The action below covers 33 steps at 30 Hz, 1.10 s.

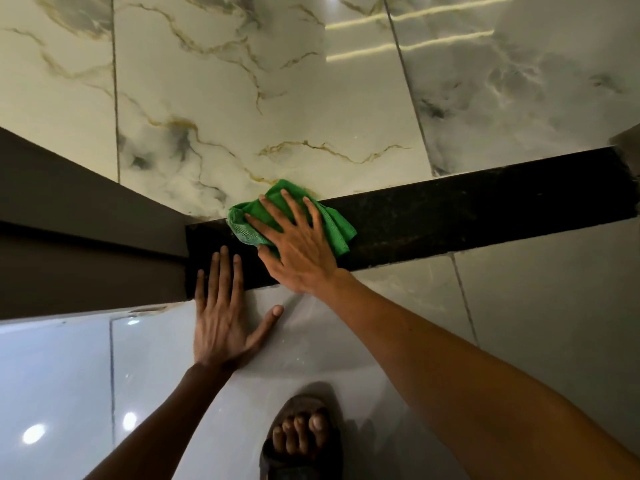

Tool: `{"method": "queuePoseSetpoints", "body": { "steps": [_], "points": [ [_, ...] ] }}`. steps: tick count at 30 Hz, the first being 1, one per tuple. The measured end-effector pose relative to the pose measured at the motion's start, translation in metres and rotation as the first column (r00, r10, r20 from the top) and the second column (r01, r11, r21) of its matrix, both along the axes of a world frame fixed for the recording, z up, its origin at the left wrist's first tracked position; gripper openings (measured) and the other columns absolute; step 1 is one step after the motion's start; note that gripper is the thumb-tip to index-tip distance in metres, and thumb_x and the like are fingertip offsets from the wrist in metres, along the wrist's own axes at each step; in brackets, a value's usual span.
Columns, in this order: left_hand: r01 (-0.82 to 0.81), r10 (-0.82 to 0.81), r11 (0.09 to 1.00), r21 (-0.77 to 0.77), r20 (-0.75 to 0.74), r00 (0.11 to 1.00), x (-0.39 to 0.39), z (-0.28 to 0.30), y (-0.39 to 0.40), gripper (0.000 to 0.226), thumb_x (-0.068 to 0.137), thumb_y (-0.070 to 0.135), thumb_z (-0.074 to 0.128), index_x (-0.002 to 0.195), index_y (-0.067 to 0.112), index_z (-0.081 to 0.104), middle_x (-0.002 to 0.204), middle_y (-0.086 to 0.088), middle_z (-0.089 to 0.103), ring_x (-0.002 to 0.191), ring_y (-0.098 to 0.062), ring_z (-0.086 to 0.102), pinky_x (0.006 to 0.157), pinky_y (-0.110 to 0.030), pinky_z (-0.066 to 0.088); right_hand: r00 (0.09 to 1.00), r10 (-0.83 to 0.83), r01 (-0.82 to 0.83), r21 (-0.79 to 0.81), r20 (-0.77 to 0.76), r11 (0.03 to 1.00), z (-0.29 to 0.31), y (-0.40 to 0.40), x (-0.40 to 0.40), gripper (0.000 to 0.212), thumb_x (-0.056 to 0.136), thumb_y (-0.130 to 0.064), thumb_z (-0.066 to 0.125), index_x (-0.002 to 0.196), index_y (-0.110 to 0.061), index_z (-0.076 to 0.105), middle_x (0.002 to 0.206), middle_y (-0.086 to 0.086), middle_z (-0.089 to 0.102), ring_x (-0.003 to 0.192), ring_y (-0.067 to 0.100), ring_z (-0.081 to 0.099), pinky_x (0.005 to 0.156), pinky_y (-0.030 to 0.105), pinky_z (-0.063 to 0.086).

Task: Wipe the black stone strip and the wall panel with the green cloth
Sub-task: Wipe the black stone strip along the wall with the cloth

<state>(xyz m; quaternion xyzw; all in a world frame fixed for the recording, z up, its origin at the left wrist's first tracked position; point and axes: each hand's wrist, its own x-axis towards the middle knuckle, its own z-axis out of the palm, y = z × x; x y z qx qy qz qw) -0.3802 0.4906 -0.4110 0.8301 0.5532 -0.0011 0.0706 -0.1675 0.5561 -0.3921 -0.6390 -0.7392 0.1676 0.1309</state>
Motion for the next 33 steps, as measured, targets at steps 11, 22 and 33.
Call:
{"method": "queuePoseSetpoints", "body": {
  "steps": [11, 22, 33],
  "points": [
    [-0.041, 0.041, 0.999, -0.002, 0.016, 0.999, 0.004, 0.006, -0.002, 0.119, 0.099, 0.091, 0.024, 0.181, 0.005, 0.01, 0.191, -0.017, 0.0, 0.178, -0.031, 0.0, 0.143, -0.054, 0.006, 0.987, 0.151, -0.154, -0.061, -0.047, 0.986, 0.012, 0.014, -0.002, 0.053, 0.108, -0.044, 0.045, 0.161, -0.05, 0.044, 0.182, -0.007, 0.021, 0.17, 0.029, 0.008, 0.135, 0.059, 0.002],
    [-0.034, 0.034, 0.999, 0.011, 0.011, 0.999, 0.003, 0.004, -0.002, 0.117, 0.101, 0.089, 0.028, 0.182, 0.009, 0.003, 0.191, -0.012, -0.005, 0.179, -0.028, -0.002, 0.143, -0.054, 0.008, 0.984, 0.175, -0.173, 0.077, -0.03, 0.982, 0.001, -0.026, 0.019, 0.053, 0.104, -0.046, 0.045, 0.157, -0.049, 0.051, 0.18, -0.007, 0.026, 0.17, 0.027, 0.013, 0.137, 0.057, 0.007],
    [-0.036, 0.036, 0.999, -0.011, 0.0, 0.999, 0.001, 0.003, -0.002, 0.116, 0.101, 0.089, 0.022, 0.181, 0.007, 0.005, 0.191, -0.013, -0.006, 0.178, -0.03, -0.002, 0.143, -0.056, 0.008, 0.989, 0.146, -0.145, 0.133, 0.003, 0.98, -0.006, -0.073, 0.07, 0.053, 0.105, -0.049, 0.046, 0.158, -0.048, 0.05, 0.181, -0.009, 0.025, 0.17, 0.025, 0.013, 0.135, 0.057, 0.013]
  ]
}}
